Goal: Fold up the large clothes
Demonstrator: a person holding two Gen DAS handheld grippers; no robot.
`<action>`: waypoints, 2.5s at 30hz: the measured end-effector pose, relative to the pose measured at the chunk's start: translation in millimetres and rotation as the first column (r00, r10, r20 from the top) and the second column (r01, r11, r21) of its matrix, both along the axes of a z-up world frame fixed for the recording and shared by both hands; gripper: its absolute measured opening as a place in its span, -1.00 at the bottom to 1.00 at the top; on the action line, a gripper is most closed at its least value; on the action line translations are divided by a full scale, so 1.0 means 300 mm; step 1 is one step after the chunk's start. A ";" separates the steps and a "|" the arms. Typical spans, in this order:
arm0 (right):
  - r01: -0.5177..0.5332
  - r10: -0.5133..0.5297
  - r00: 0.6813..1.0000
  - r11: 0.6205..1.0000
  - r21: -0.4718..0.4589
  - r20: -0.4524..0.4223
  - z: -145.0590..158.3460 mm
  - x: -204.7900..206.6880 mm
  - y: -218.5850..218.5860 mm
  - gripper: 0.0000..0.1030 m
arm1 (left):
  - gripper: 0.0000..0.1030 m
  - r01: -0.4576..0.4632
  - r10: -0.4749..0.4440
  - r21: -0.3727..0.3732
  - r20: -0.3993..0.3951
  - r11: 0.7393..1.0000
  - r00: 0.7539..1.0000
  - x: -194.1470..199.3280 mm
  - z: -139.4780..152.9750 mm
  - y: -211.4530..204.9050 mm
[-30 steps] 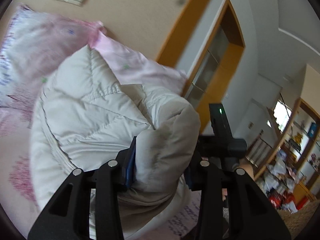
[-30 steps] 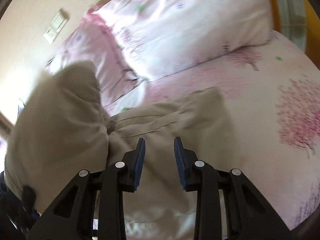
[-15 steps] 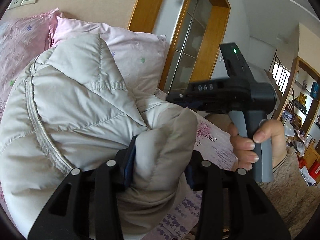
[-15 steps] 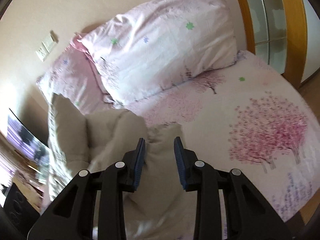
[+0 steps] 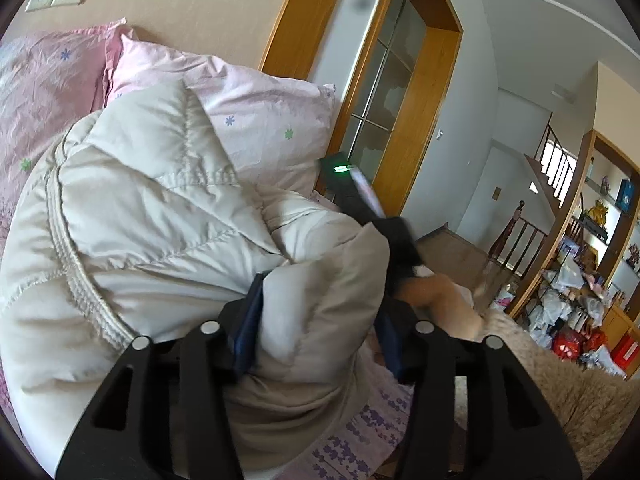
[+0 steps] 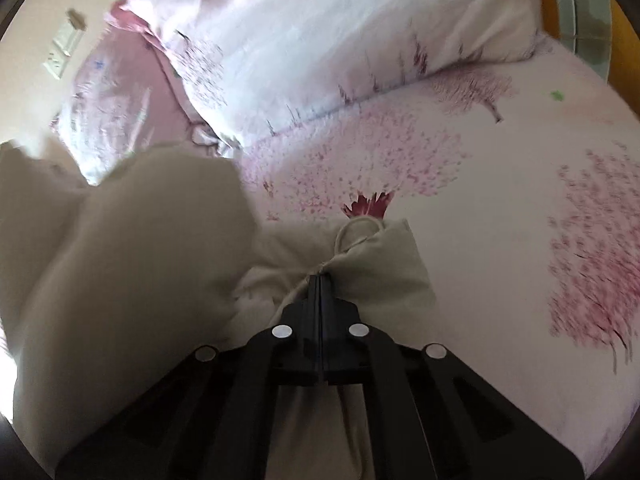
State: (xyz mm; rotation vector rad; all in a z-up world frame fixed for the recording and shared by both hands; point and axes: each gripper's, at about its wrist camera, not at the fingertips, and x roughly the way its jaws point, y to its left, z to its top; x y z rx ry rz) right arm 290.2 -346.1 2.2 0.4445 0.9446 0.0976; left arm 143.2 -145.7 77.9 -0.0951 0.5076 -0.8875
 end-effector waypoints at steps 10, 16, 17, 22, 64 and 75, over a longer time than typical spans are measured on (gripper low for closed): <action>0.105 -0.099 0.979 0.994 -0.025 0.179 0.224 -0.193 -0.146 -0.20 | 0.11 0.073 -0.077 0.118 0.030 0.990 0.997 -0.032 -0.087 -0.138; -0.174 0.157 0.964 0.983 0.063 0.215 0.312 -0.227 -0.002 0.26 | 0.15 0.086 -0.092 0.153 0.031 0.984 0.995 -0.028 -0.127 -0.191; -0.190 0.174 0.965 0.980 0.066 0.196 0.303 -0.217 0.008 0.26 | 0.15 0.087 -0.093 0.156 0.031 0.984 0.995 -0.028 -0.130 -0.194; -0.285 0.271 0.955 0.951 0.117 0.122 0.249 -0.167 0.074 0.03 | 0.18 0.093 -0.101 0.181 0.035 0.979 0.994 -0.038 -0.151 -0.220; -0.096 0.128 0.956 0.987 -0.131 0.264 0.248 -0.356 0.016 -0.63 | 0.45 -0.177 0.205 0.364 -0.040 0.914 0.978 0.381 -0.064 0.165; -0.152 0.163 0.982 0.982 -0.112 0.097 0.018 -0.315 0.051 -0.72 | 0.45 -0.163 0.172 0.432 0.020 0.887 0.985 0.344 -0.082 0.105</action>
